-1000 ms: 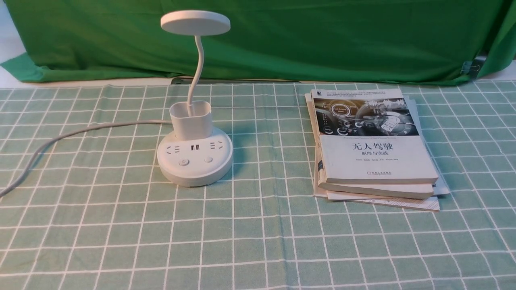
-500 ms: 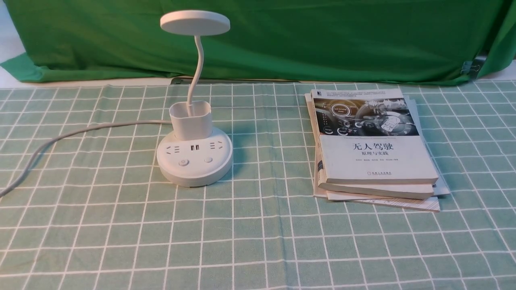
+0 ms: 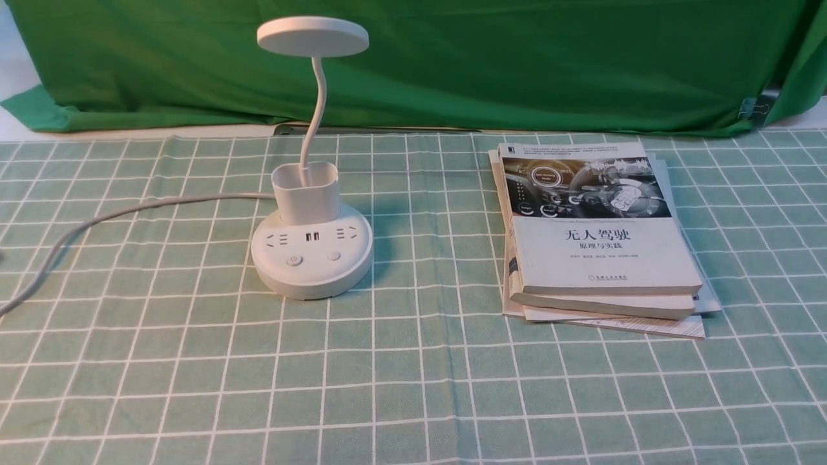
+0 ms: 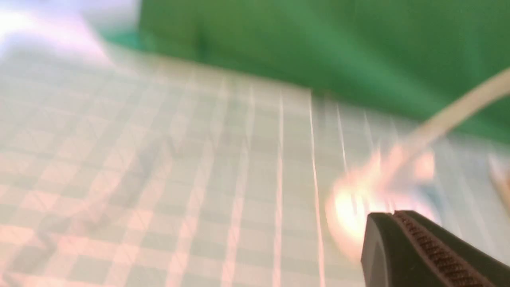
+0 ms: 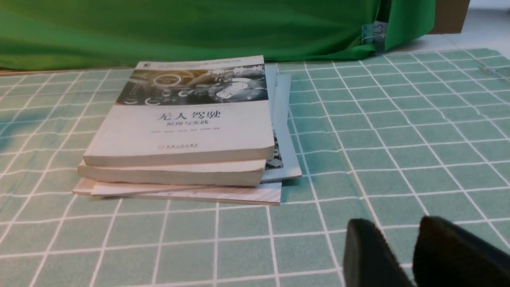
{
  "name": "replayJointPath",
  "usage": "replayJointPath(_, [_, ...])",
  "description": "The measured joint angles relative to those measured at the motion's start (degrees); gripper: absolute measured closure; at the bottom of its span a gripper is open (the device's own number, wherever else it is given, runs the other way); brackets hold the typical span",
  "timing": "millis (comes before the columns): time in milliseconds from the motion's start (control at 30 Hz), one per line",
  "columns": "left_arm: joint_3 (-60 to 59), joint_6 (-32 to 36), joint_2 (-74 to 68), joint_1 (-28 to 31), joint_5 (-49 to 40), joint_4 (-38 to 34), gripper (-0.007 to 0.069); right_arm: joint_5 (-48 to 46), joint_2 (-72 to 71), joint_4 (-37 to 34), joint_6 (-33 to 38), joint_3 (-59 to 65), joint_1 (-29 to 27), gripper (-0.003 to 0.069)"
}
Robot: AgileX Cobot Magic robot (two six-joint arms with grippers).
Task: Turn on the table lamp.
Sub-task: 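Press the power button on the lamp base to turn the lamp on with the left gripper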
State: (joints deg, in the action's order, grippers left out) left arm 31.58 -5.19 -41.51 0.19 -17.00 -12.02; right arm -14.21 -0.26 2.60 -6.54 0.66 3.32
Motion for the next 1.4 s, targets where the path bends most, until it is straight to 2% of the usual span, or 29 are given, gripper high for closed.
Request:
replayJointPath(33, [0.94, 4.15, -3.88, -1.10, -1.54, -4.56, 0.0603, 0.00, 0.00, 0.00, 0.00, 0.00, 0.00, 0.0419])
replayJointPath(67, [1.17, 5.89, -5.45, -1.58, -1.90, -5.46, 0.0603, 0.00, 0.00, 0.00, 0.00, 0.00, 0.00, 0.0419])
replayJointPath(100, [3.43, 11.88, -11.00, -3.46, -5.06, -11.17, 0.0603, 0.00, 0.00, 0.00, 0.00, 0.00, 0.00, 0.0419])
replayJointPath(133, [5.43, 14.61, -14.13, -4.69, -6.59, -14.23, 0.0603, 0.00, 0.00, 0.00, 0.00, 0.00, 0.00, 0.0419])
replayJointPath(167, [7.54, 17.27, -18.87, -6.78, -8.38, -16.23, 0.0605, 0.00, 0.00, 0.00, 0.00, 0.00, 0.00, 0.0419])
replayJointPath(267, [13.53, 19.50, -29.68, -12.81, -9.07, -16.96, 0.0624, 0.00, 0.00, 0.00, 0.00, 0.00, 0.00, 0.0419])
replayJointPath(400, [19.52, 17.01, -39.67, -18.24, -6.93, -13.19, 0.0629, 0.06, 0.00, 0.00, 0.00, 0.00, 0.00, 0.0419])
replayJointPath(467, [24.90, 13.65, -46.41, -20.27, -5.97, -7.97, 0.0629, 0.06, 0.00, 0.00, 0.00, 0.00, 0.00, 0.0419])
replayJointPath(600, [34.36, 8.50, -58.43, -21.02, -7.83, -1.04, 0.0629, 0.06, 0.00, 0.00, 0.00, 0.00, 0.00, 0.0419])
replayJointPath(733, [41.56, 5.19, -65.56, -21.02, -11.59, 2.88, 0.0629, 0.06, 0.00, 0.00, 0.00, 0.00, 0.00, 0.0419])
replayJointPath(867, [46.59, 3.07, -69.64, -21.02, -14.29, 3.81, 0.0629, 0.06, 0.00, 0.00, 0.00, 0.00, 0.00, 0.0419])
replayJointPath(1100, [47.64, 2.38, -70.51, -21.02, -15.63, 1.04, 0.0629, 0.11, 0.00, 0.00, 0.00, 0.00, 0.00, 0.0419])
replayJointPath(1400, [47.76, 2.37, -72.96, -21.02, -12.25, -0.74, 0.0626, 0.11, 0.00, 0.00, 0.00, 0.00, 0.00, 0.0419])
